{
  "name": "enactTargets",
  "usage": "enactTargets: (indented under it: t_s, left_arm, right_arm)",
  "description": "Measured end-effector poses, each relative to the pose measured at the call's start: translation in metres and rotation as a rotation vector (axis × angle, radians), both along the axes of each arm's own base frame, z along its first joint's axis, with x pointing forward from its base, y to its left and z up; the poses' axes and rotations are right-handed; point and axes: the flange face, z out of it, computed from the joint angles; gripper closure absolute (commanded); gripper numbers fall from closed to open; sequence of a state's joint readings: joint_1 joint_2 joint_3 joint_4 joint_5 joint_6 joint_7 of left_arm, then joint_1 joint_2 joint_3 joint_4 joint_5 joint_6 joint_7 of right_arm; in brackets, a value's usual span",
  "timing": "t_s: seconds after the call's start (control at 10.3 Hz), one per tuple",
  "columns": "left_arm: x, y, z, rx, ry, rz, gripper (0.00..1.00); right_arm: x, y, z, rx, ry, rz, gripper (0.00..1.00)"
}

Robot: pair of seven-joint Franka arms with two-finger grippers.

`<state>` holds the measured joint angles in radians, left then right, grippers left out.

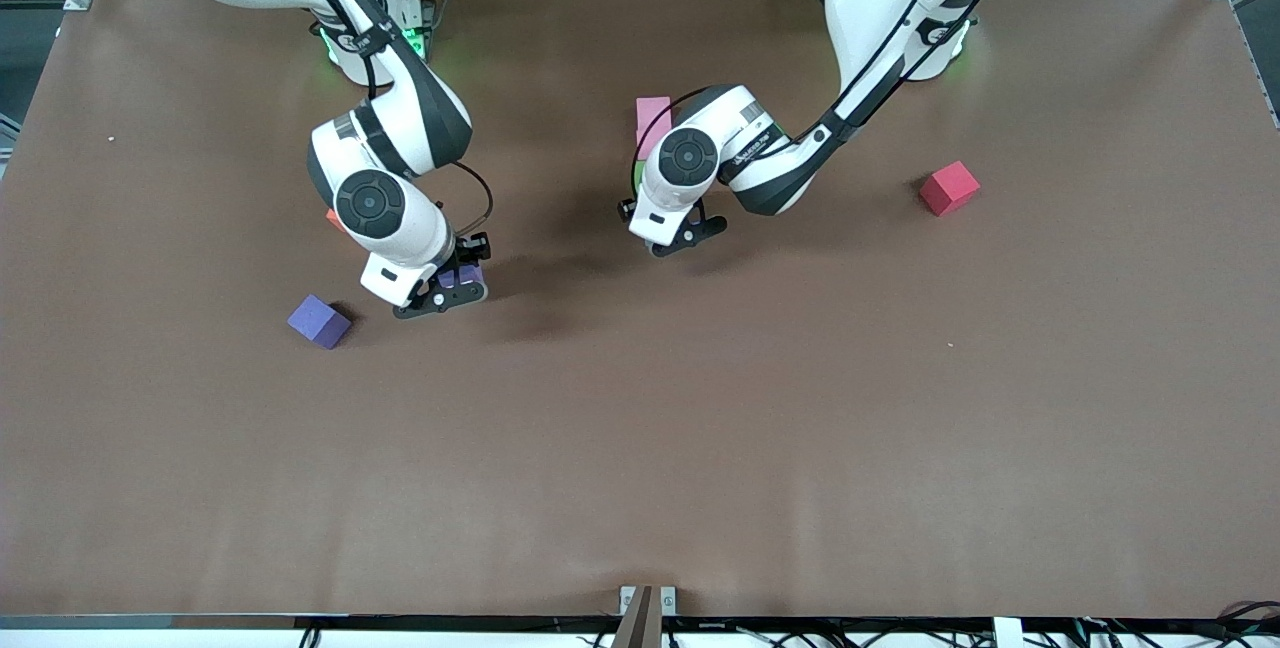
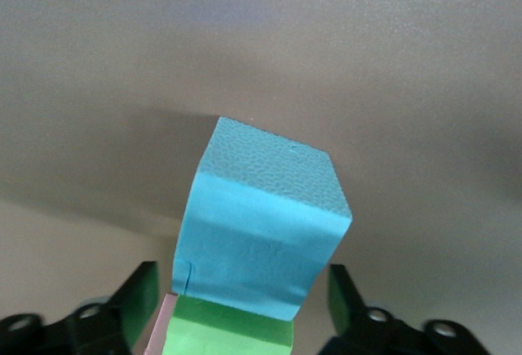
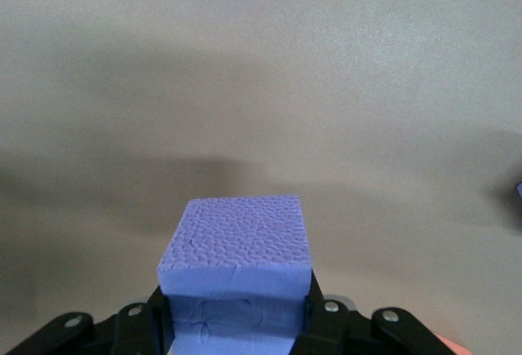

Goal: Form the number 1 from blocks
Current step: 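Place the cyan cube below the green cube and open the left gripper, then place the blue-violet cube below cyan with the right gripper while the left withdraws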

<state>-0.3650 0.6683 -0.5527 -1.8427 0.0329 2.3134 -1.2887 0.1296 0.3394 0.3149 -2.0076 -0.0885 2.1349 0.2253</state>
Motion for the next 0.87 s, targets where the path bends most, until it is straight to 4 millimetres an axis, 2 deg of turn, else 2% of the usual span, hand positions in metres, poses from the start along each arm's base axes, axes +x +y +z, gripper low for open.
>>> enactTargets:
  t_s: [0.29, 0.49, 0.68, 0.78, 0.87]
  left_arm:
    - [0.007, 0.002, 0.008, 0.016, 0.008, 0.009, 0.00]
    - [0.011, 0.005, 0.028, 0.047, 0.002, -0.012, 0.00]
    - [0.021, 0.016, 0.055, 0.107, -0.063, -0.047, 0.00]
    - [0.040, 0.033, 0.063, 0.153, -0.112, -0.034, 0.00]
    - [0.072, 0.061, 0.072, 0.188, -0.151, 0.003, 0.00]
  right_arm:
    - [0.000, 0.000, 0.000, 0.000, 0.000, -0.001, 1.00]
    - [0.001, 0.005, 0.003, 0.004, -0.007, -0.013, 1.00]
    - [0.006, 0.024, 0.011, 0.010, -0.031, -0.059, 1.00]
    - [0.007, 0.041, 0.017, 0.016, -0.047, -0.084, 1.00]
    - [0.007, 0.063, 0.020, 0.022, -0.059, -0.115, 1.00]
